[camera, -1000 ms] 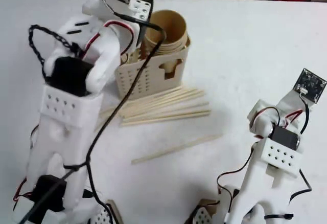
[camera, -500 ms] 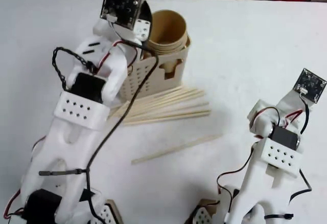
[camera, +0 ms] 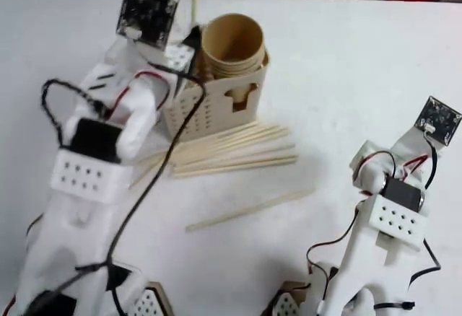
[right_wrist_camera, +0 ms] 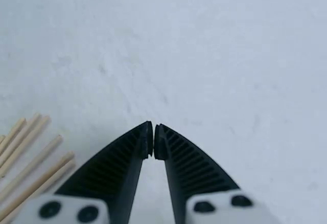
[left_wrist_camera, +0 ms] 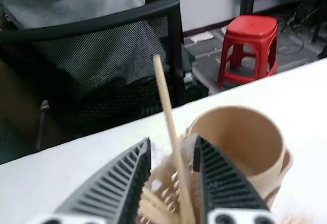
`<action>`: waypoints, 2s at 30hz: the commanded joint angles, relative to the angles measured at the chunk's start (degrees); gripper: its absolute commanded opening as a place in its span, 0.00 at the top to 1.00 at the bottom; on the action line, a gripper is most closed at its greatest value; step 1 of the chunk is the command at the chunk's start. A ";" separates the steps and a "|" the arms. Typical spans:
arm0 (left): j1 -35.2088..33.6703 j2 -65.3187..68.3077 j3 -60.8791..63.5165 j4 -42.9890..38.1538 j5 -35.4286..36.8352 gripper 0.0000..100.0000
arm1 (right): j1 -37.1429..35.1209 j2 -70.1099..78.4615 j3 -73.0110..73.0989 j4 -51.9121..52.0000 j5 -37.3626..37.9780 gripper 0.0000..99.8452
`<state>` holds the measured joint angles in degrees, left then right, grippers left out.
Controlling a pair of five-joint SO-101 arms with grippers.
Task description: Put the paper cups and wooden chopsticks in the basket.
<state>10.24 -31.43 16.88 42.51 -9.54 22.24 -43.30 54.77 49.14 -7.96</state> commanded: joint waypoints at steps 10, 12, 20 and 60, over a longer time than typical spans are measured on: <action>-8.48 -13.49 -0.88 31.38 -16.53 0.85 | 0.22 -0.84 -2.55 -1.10 0.18 0.98; -10.07 -13.49 -0.62 35.43 -19.16 0.85 | 0.22 -0.84 -2.55 -1.10 0.18 0.98; -12.62 -13.32 0.88 49.41 -27.16 0.85 | 0.22 -0.75 -2.55 -1.10 0.18 0.98; -16.40 20.09 27.96 15.56 -30.86 0.89 | 0.22 -0.75 -2.55 -1.10 0.18 0.98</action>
<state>-3.65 -17.63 52.31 58.86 -40.04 22.24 -43.30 54.77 49.14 -7.96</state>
